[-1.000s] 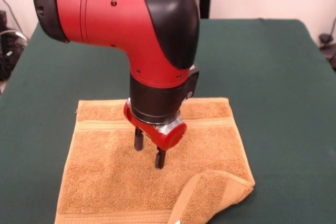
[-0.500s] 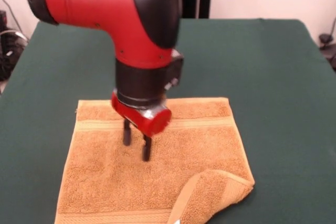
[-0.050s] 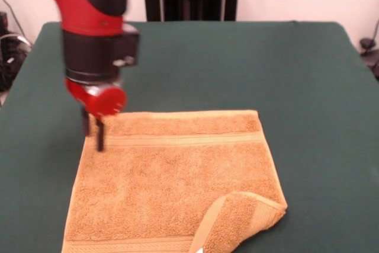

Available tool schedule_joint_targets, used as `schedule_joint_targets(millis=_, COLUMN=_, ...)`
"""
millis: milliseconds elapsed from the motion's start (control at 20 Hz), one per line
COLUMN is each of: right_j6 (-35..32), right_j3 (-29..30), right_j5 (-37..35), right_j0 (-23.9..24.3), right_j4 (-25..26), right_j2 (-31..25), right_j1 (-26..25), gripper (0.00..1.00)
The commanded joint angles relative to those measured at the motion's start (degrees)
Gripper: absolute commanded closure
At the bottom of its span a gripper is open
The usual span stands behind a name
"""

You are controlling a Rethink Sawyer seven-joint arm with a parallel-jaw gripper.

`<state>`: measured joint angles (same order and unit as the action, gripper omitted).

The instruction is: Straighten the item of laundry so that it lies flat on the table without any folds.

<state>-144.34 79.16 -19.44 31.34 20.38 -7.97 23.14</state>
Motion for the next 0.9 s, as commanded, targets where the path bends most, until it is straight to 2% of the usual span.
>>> schedule_joint_targets(millis=50, right_j6=11.8, right_j3=11.3, right_j5=2.9, right_j0=4.0, right_j4=7.0, right_j2=-10.1, right_j1=-0.9, gripper=0.00)
schedule_joint_targets(millis=500, right_j6=10.7, right_j3=11.0, right_j5=0.1, right_j0=5.7, right_j4=10.5, right_j2=-12.7, right_j1=-0.2, gripper=0.00)
schedule_joint_targets(millis=900, right_j6=8.1, right_j3=11.5, right_j5=0.3, right_j0=2.9, right_j4=13.1, right_j2=-10.2, right_j1=3.4, gripper=0.00)
